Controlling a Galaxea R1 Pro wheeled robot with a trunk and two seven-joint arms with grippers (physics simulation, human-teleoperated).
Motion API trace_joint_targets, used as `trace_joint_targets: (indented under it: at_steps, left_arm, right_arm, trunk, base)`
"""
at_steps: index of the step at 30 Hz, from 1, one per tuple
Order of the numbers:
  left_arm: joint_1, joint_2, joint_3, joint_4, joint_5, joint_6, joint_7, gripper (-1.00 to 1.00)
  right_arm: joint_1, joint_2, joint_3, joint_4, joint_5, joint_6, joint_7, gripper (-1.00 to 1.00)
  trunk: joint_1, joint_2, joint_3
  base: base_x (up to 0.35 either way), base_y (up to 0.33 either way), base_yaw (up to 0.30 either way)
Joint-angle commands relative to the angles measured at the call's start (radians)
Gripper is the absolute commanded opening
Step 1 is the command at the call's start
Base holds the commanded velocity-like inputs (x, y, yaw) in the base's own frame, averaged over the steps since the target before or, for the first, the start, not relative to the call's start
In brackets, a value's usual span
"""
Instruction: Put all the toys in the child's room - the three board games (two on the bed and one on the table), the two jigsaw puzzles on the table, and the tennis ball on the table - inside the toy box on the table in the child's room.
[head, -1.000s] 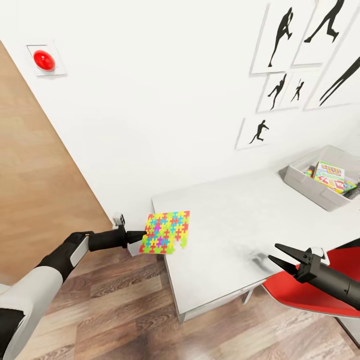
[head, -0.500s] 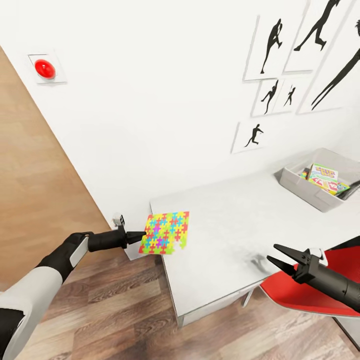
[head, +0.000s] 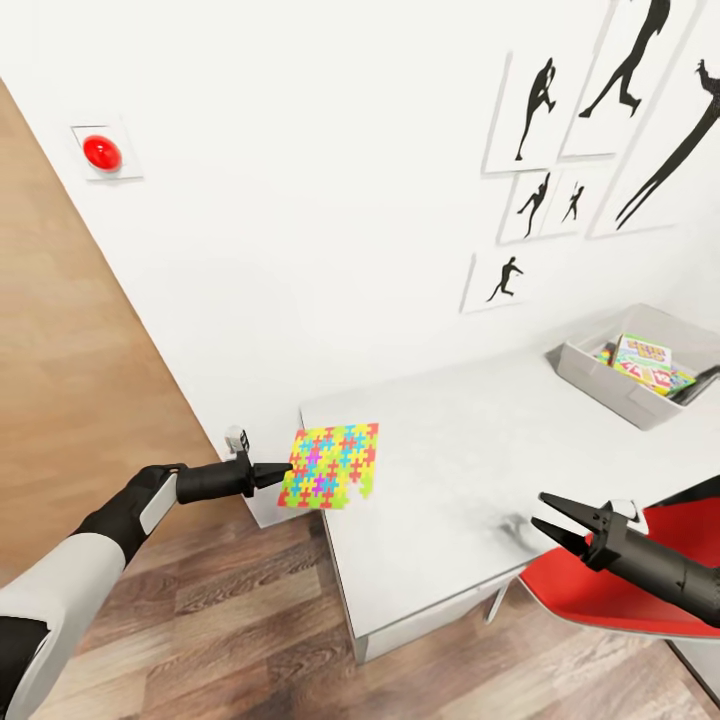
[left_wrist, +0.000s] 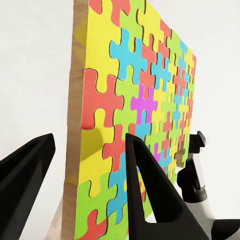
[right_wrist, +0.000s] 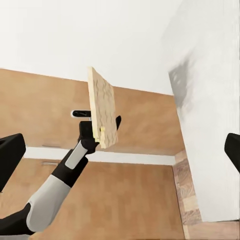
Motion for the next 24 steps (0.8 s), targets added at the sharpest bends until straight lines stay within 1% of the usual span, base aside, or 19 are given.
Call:
trace_joint_targets:
  at_steps: [1,6,24]
  left_arm:
    - [-0.001,0.001,-0.006,0.000,0.006,0.009,-0.002,-1.00]
    - [-0.001,0.001,-0.006,0.000,0.005,0.008,-0.002,-1.00]
    - [-0.001,0.000,-0.007,0.000,0.005,0.007,0.001,-1.00]
  right_arm:
    - [-0.001,0.000,0.000,0.000,0.008,0.004,-0.001,1.00]
    - [-0.001,0.000,-0.001,0.000,0.008,0.004,-0.016,1.00]
    - [-0.001,0.000,-0.001,0.000,0.006,0.004,-0.018,1.00]
  trunk:
    - [0.001,-0.002,0.000]
    - [0.001,-0.002,0.008]
    - [0.001,-0.002,0.036]
  base:
    - [0.000,0.000,0.000]
    - [0.000,0.000,0.000]
    - [0.000,0.000,0.000]
